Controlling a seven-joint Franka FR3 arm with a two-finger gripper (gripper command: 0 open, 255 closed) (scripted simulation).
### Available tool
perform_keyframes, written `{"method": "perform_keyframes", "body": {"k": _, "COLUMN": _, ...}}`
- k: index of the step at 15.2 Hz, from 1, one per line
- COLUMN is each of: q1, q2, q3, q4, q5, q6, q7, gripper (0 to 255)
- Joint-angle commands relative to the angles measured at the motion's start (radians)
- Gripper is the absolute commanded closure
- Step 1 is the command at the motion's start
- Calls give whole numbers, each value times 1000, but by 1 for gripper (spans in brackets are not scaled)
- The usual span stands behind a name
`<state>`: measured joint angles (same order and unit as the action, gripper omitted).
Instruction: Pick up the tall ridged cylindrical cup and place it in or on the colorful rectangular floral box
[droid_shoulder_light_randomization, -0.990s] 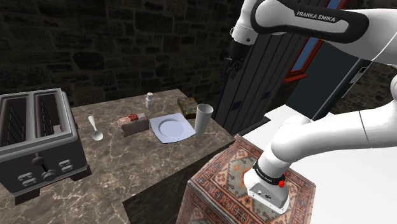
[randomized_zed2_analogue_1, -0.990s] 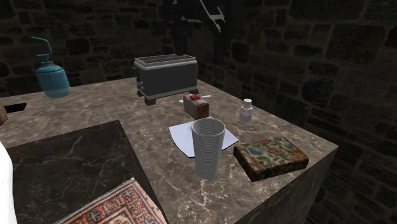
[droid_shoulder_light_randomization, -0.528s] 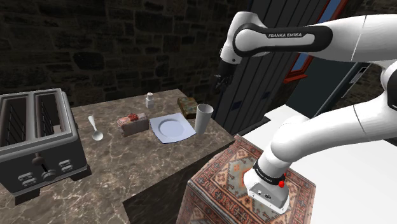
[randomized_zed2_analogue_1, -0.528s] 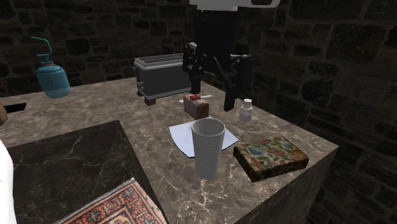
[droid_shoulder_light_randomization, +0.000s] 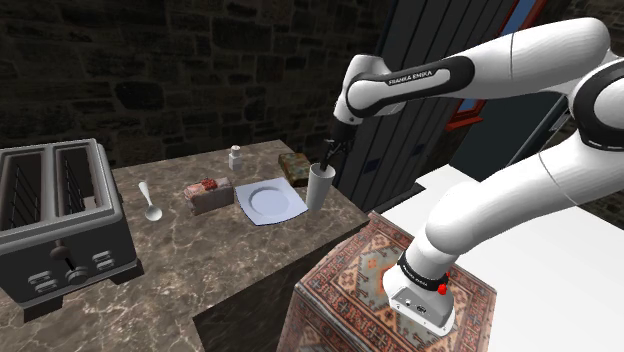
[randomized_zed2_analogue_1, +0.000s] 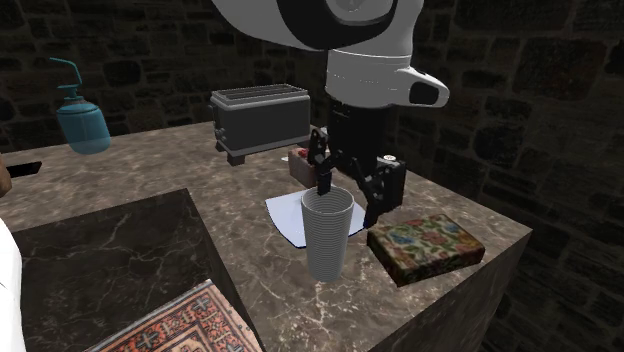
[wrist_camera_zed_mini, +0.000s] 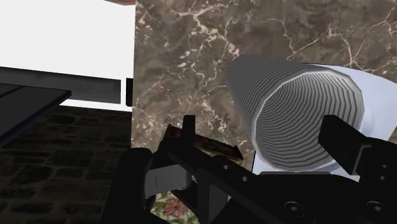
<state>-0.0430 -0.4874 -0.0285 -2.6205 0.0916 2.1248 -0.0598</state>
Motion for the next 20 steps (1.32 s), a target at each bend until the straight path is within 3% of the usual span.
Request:
{"method": "perform_keyframes", "body": {"k": 1, "q1": 1, "q2": 16, "q3": 0, "q4": -17, "q5": 3, "q6": 33, "q7": -3, "gripper": 0}}
{"method": "perform_keyframes", "body": {"k": 5, "q1": 6, "q2": 53, "q3": 2, "q4": -54, "q5": 10, "q6": 107, "q7": -7, "gripper": 0}}
{"method": "perform_keyframes", "body": {"k": 13, "q1": 6, "q2": 53, "q3": 2, "q4": -54, "q5": 10, "q6": 107, "q7": -7, "gripper": 0}}
{"method": "perform_keyframes", "body": {"k": 14, "q1": 6, "q2": 53, "q3": 2, "q4": -54, "q5": 10, "q6": 107, "q7": -7, "gripper": 255}}
{"method": "perform_keyframes", "body": {"k": 20, "q1": 6, "q2": 53, "q3": 2, "q4": -54, "q5": 10, "q6": 107, "q7": -7, "gripper": 255}}
